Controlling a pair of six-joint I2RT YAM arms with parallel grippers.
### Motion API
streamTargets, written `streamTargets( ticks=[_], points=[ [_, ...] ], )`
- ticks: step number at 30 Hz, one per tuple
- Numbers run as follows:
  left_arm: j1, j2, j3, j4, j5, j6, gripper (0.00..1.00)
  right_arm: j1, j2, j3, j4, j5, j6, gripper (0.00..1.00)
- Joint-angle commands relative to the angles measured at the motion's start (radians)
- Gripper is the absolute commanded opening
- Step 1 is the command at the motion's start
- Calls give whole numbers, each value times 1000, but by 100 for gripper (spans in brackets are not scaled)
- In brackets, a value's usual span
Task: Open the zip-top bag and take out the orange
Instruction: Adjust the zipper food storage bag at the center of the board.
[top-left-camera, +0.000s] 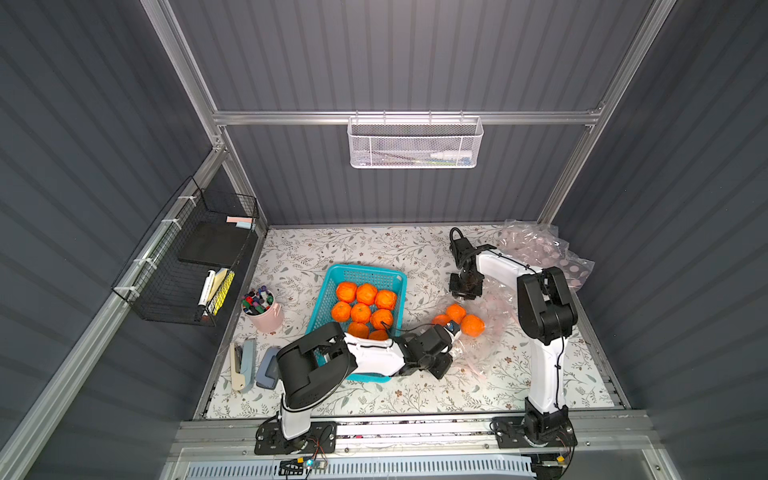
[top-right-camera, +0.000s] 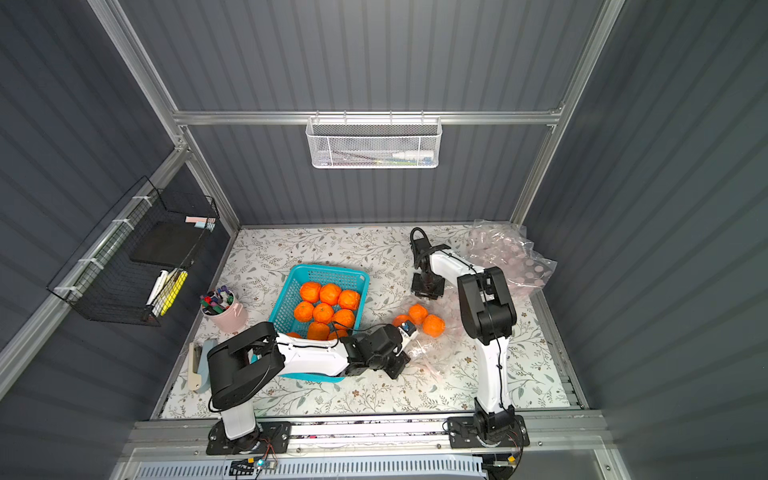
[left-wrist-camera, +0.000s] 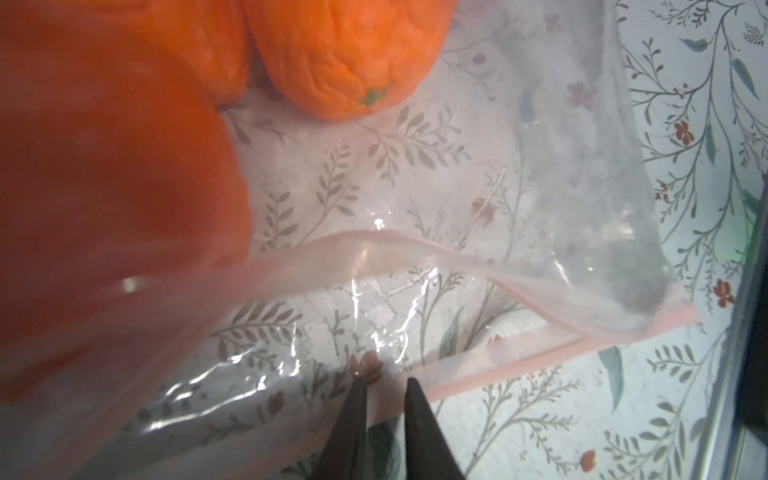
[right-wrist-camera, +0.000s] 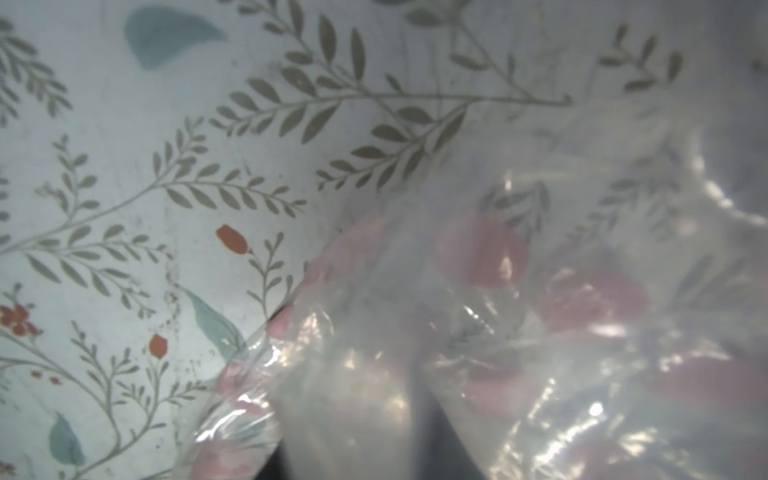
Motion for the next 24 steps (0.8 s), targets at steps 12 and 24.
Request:
streamTargets(
  ticks=[12, 24],
  points=[
    [5, -12, -58, -100, -63, -25, 57, 0, -398, -197, 176, -178, -22, 0],
    [5, -33, -97, -88, -61, -19, 68, -2, -555, -347, 219, -169, 24, 0]
  ],
)
